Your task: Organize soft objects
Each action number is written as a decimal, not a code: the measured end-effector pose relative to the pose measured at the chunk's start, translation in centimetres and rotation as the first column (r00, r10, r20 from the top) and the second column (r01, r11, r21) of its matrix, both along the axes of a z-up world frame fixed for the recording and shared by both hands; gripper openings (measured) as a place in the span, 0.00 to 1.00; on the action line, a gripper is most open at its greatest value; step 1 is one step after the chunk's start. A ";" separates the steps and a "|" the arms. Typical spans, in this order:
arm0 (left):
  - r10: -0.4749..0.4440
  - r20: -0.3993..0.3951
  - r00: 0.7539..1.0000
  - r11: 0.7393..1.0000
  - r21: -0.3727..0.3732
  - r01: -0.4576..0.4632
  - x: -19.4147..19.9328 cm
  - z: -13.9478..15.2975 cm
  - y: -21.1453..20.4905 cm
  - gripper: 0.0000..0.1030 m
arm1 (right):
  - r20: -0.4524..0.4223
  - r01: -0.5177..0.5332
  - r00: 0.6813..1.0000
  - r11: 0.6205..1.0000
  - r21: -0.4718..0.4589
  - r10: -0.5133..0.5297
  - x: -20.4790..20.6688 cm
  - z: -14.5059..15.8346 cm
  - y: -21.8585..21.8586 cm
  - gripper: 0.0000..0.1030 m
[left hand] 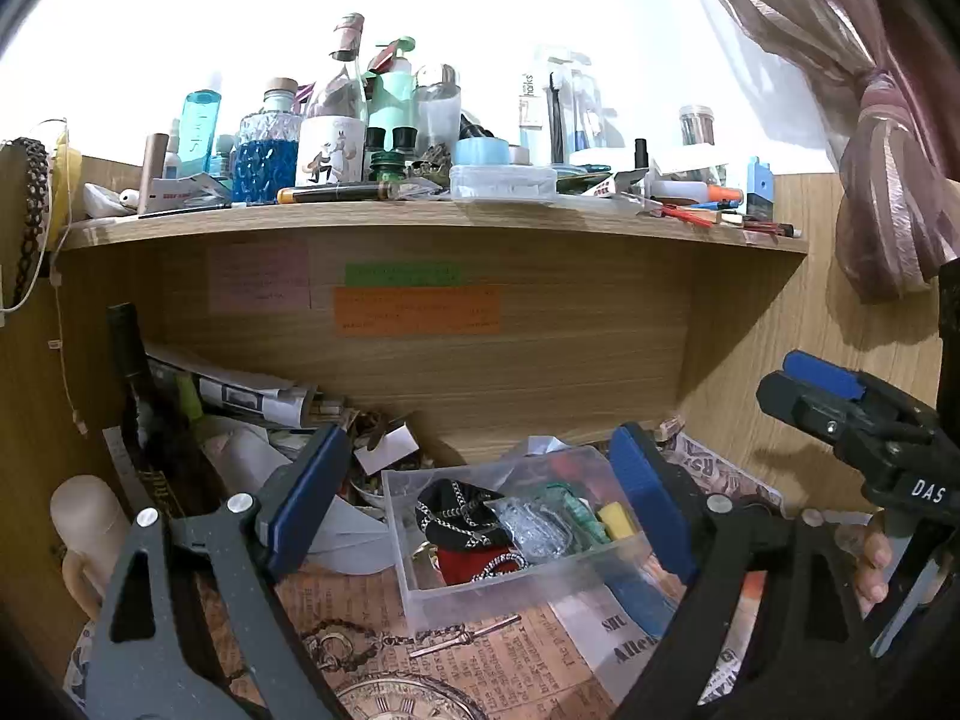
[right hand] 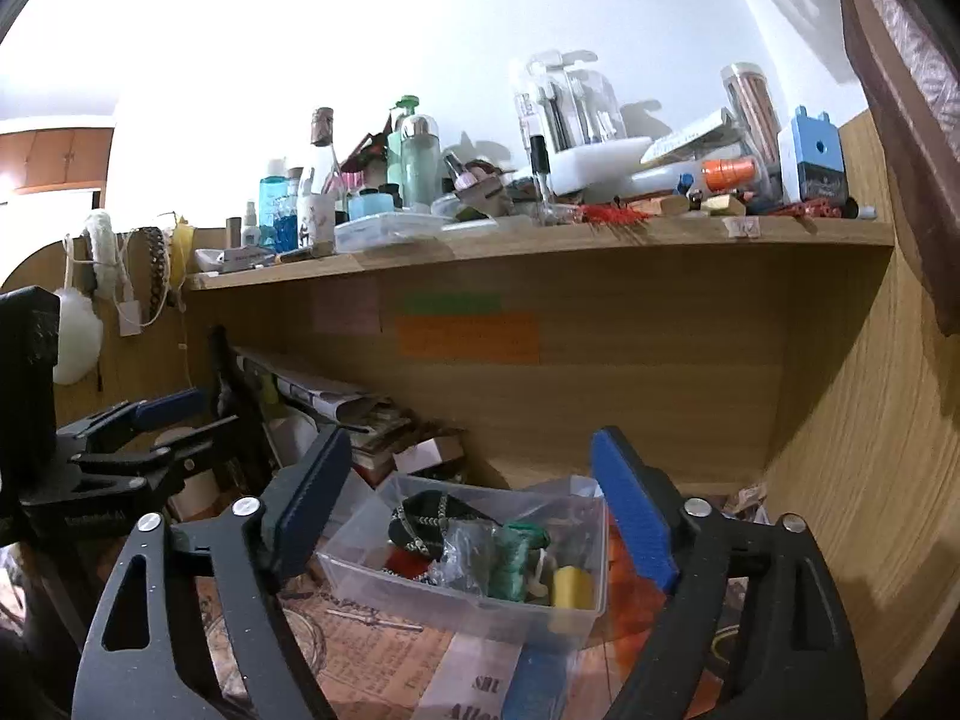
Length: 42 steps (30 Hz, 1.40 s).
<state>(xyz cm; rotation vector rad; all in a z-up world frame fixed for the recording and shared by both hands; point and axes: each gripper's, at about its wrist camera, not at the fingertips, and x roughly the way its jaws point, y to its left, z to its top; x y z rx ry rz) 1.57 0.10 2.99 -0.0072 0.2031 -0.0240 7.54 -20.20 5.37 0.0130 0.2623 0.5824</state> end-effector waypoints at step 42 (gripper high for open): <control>0.003 -0.004 1.000 1.000 -0.001 -0.003 0.0 -0.5 0.2 0.99 | -0.018 -0.008 1.000 1.000 0.006 0.008 -0.4 -0.5 0.7 0.82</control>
